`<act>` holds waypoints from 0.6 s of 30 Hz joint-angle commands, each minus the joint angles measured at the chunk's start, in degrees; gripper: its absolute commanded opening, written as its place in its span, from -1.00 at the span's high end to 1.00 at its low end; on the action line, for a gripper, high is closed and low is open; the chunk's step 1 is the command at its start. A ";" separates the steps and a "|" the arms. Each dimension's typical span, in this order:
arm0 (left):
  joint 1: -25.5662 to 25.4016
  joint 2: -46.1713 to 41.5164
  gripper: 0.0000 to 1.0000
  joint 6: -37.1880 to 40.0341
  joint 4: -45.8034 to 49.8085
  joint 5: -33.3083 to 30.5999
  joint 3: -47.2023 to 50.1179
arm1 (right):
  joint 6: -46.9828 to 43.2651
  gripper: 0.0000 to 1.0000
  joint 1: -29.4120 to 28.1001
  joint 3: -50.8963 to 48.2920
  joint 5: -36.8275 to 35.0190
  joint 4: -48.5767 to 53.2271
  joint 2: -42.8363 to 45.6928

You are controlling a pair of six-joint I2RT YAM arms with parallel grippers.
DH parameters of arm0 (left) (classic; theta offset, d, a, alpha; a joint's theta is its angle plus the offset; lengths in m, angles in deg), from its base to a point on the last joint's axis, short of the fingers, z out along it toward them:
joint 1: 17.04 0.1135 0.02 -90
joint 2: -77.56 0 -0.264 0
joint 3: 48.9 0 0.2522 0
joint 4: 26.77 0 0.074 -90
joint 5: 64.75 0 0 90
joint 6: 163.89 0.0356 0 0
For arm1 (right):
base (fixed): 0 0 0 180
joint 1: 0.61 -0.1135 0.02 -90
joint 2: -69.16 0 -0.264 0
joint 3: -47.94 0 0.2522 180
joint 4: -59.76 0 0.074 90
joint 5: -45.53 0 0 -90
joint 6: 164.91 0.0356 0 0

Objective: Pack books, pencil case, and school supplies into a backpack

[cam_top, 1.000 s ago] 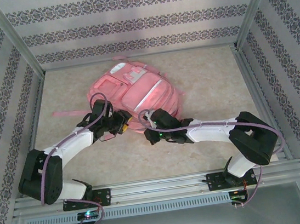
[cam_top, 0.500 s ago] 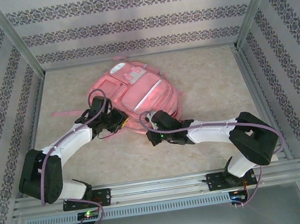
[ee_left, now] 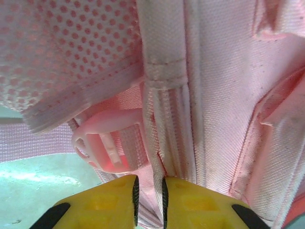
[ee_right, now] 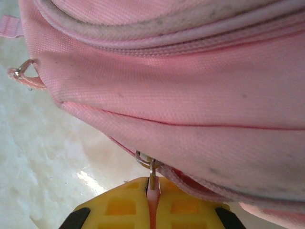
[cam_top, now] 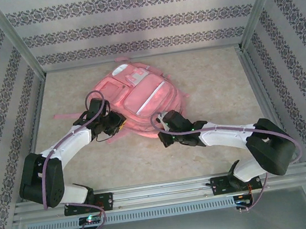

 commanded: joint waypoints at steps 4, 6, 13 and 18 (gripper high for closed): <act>1.03 0.33 0.34 3.79 4.94 -0.27 -1.10 | -4.78 1.00 2.15 -2.14 5.06 1.53 2.76; 0.92 -1.42 0.15 4.99 7.27 1.95 -2.25 | -4.54 1.00 2.08 -2.46 9.00 -0.90 2.71; -0.88 -6.88 -0.11 7.03 12.13 7.85 -3.23 | -1.57 1.00 2.03 -0.31 12.09 -5.00 -1.45; -5.13 -4.18 -0.14 5.74 7.05 10.02 -3.58 | -0.57 1.00 2.06 1.42 12.77 -6.06 -3.82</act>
